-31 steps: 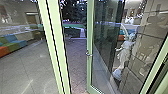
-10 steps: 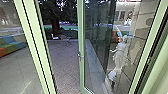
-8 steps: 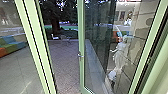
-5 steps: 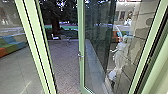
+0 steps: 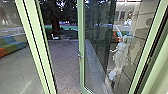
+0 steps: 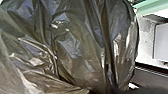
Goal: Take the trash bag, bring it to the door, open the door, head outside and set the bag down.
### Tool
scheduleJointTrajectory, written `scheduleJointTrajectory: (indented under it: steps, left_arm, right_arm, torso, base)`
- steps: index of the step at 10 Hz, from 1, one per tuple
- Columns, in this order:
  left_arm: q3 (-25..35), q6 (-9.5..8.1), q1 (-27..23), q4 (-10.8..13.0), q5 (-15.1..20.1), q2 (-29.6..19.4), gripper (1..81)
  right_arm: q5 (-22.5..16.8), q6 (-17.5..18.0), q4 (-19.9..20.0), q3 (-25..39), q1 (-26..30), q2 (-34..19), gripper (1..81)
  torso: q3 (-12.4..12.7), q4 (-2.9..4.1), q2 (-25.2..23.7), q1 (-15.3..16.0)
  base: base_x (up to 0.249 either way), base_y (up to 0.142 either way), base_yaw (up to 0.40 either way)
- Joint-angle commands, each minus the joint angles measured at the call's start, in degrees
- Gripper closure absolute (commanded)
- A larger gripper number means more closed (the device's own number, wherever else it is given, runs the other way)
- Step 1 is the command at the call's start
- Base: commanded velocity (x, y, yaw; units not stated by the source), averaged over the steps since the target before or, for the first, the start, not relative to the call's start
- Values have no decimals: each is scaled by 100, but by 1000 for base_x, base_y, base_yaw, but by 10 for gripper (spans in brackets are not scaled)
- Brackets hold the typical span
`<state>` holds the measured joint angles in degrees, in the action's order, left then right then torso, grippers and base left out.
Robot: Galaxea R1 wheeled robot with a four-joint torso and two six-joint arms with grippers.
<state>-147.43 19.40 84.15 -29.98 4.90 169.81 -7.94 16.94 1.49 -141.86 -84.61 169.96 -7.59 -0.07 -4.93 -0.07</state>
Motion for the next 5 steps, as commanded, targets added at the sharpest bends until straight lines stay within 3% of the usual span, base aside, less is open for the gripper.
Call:
scheduleJointTrajectory:
  steps: [1,5]
  left_arm:
    - [57,20,-289,36,450,-17,811]
    - [57,20,-289,45,450,-9,811]
  right_arm:
    - [-367,-16,-43,72,282,49,10]
    - [-367,-16,-78,72,282,49,10]
  torso:
    - [0,0,0,7]
    - [0,0,0,7]
  base:
    - [0,0,0]
    - [0,0,0]
